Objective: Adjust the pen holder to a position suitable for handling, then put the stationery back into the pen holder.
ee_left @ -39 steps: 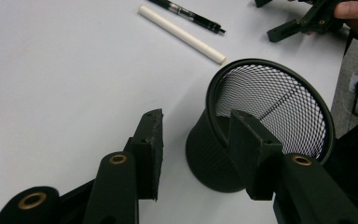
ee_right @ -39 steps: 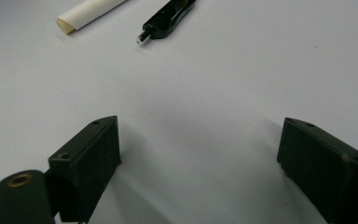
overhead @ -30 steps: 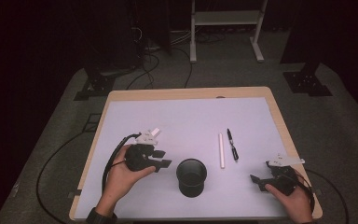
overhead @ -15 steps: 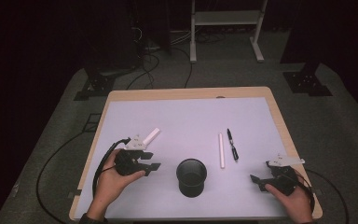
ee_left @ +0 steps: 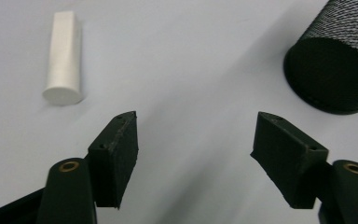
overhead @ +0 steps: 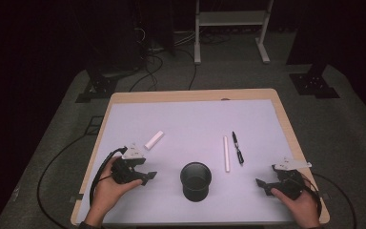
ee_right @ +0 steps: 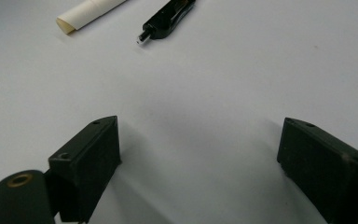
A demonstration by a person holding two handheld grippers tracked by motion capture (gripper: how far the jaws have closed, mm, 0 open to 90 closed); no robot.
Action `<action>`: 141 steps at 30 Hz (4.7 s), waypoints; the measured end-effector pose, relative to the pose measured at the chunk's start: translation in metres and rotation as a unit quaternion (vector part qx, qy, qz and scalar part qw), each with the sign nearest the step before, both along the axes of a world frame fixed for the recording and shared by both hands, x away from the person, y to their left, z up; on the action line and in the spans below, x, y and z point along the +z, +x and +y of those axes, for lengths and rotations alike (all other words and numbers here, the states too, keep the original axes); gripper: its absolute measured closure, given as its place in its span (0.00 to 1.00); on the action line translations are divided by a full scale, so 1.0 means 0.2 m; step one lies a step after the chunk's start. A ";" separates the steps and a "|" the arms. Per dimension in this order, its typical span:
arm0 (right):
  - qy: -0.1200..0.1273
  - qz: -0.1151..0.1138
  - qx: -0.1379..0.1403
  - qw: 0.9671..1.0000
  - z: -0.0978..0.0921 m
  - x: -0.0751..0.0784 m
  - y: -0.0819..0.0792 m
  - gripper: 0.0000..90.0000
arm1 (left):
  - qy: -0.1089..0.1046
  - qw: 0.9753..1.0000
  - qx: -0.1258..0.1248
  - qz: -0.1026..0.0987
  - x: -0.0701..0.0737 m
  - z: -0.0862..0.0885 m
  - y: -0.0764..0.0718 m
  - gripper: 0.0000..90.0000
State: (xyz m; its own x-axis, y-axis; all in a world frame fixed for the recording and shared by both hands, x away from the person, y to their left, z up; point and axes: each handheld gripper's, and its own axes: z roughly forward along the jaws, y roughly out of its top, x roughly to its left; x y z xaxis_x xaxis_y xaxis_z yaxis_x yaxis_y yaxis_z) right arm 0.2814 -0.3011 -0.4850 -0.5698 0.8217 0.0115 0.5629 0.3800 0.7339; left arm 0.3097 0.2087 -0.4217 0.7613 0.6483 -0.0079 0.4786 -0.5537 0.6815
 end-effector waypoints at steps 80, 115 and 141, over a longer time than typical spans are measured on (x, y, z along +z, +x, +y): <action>0.032 0.014 -0.034 0.999 0.04 0.14 0.12 0.28 | -0.004 0.999 0.049 -0.021 -0.29 0.21 -0.01 0.02; 0.021 0.025 -0.037 0.999 0.11 0.20 0.30 0.41 | -0.004 0.999 0.049 -0.021 -0.29 0.21 -0.01 0.02; 0.014 0.041 -0.029 0.999 0.22 0.24 0.48 0.46 | -0.004 0.999 0.049 -0.021 -0.29 0.21 -0.01 0.02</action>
State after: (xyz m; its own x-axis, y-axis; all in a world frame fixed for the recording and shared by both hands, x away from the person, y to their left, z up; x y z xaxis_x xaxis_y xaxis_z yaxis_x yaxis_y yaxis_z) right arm 0.3776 -0.2568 -0.4372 -0.5168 0.8524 0.0794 0.6426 0.3249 0.6940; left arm 0.3071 0.2501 -0.4792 0.6937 0.7201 0.0174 0.5013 -0.5000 0.7062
